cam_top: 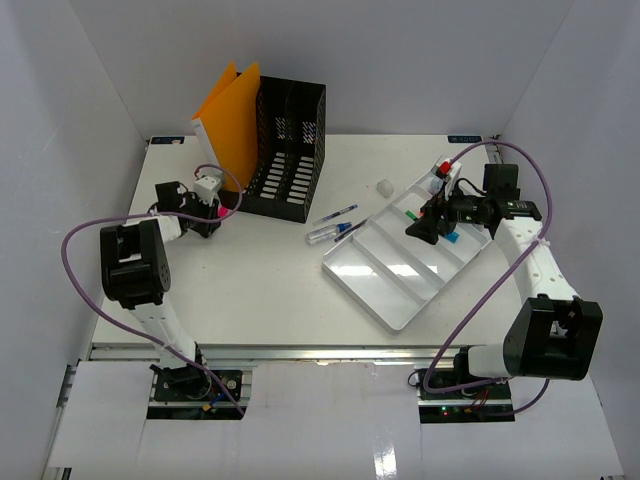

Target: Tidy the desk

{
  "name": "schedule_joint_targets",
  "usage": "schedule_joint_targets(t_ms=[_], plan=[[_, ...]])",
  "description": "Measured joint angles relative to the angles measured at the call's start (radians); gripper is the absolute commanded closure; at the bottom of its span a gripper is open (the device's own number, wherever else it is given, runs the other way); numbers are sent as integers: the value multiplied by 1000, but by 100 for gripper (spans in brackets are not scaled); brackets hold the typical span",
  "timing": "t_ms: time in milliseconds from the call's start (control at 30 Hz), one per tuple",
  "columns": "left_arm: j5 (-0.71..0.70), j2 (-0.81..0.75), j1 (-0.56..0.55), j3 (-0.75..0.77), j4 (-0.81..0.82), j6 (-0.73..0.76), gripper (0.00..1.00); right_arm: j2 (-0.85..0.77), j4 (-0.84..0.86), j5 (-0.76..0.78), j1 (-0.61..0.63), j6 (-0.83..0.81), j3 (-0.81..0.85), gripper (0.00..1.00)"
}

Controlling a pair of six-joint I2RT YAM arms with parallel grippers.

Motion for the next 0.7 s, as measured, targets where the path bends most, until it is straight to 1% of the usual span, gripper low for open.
schedule_joint_targets(t_ms=[33, 167, 300, 400, 500, 567, 600, 633, 700], plan=[[0, -4, 0, -2, -4, -7, 75, 0, 0, -1, 0, 0, 0, 10], [0, -50, 0, -49, -23, -58, 86, 0, 0, -3, 0, 0, -2, 10], [19, -123, -5, -118, -50, -143, 89, -15, -1, -5, 0, 0, -14, 10], [60, -213, -19, -177, -63, -217, 88, -61, 40, -2, 0, 8, -54, 10], [141, -356, -40, -275, 15, -340, 87, -139, 171, -23, 0, 58, -152, 9], [219, -479, -66, -367, 108, -454, 86, -201, 272, -81, 0, 144, -256, 3], [256, -538, -85, -413, 150, -505, 85, -209, 315, -117, 1, 192, -294, 1], [289, -592, -107, -456, 194, -556, 85, -213, 357, -149, 4, 239, -327, 7], [320, -659, -187, -518, 298, -653, 84, -183, 437, -178, 30, 333, -345, 14]])
